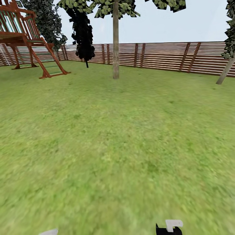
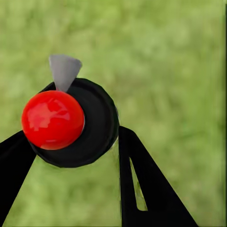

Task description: In the garden, pick up the pesticide atomizer on the floor and spray pesticide onto both trees until each tree trunk is fully covered.

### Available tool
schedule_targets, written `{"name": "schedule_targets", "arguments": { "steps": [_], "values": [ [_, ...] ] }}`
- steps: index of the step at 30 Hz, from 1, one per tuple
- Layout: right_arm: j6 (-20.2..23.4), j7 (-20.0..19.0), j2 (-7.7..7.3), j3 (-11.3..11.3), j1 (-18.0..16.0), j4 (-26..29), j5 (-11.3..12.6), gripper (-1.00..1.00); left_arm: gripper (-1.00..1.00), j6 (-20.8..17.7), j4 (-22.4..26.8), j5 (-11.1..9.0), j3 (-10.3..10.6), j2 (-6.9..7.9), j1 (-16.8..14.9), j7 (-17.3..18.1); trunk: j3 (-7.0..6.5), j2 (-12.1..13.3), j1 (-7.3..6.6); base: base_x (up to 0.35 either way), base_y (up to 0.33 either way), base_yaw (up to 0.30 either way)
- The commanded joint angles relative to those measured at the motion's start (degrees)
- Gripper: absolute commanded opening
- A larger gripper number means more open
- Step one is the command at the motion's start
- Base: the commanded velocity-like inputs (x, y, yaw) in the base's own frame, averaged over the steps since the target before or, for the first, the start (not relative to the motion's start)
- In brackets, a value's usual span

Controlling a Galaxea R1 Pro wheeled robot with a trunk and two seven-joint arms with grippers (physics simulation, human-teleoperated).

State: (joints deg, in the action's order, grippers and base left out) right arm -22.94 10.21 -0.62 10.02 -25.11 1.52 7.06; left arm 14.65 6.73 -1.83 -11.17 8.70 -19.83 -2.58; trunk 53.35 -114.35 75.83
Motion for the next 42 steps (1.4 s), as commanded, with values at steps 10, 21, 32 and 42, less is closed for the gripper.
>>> {"name": "schedule_targets", "arguments": {
  "steps": [10,21,32,42],
  "values": [
    [-0.17,0.08,0.00,0.52,-0.03,-0.03,0.59,1.00,-1.00,0.21,-0.05,-0.19,0.01,0.00,-0.02,-0.06,0.04,-0.02,0.03,0.344,0.000,0.000],
    [-0.17,0.08,0.00,0.52,-0.03,-0.03,0.59,1.00,-1.00,0.21,-0.06,-0.19,0.01,0.00,-0.04,-0.05,0.04,-0.02,0.03,0.344,0.000,0.000],
    [-0.17,0.08,0.00,0.52,-0.05,-0.03,0.59,1.00,-1.00,0.21,-0.05,-0.12,0.01,0.00,0.00,-0.05,0.04,-0.02,0.03,0.344,0.000,0.000],
    [-0.17,0.08,0.00,0.52,-0.03,-0.03,0.59,1.00,-1.00,0.21,-0.05,-0.10,0.06,0.00,0.01,-0.06,0.04,-0.02,0.03,0.344,0.000,0.000]
  ]
}}
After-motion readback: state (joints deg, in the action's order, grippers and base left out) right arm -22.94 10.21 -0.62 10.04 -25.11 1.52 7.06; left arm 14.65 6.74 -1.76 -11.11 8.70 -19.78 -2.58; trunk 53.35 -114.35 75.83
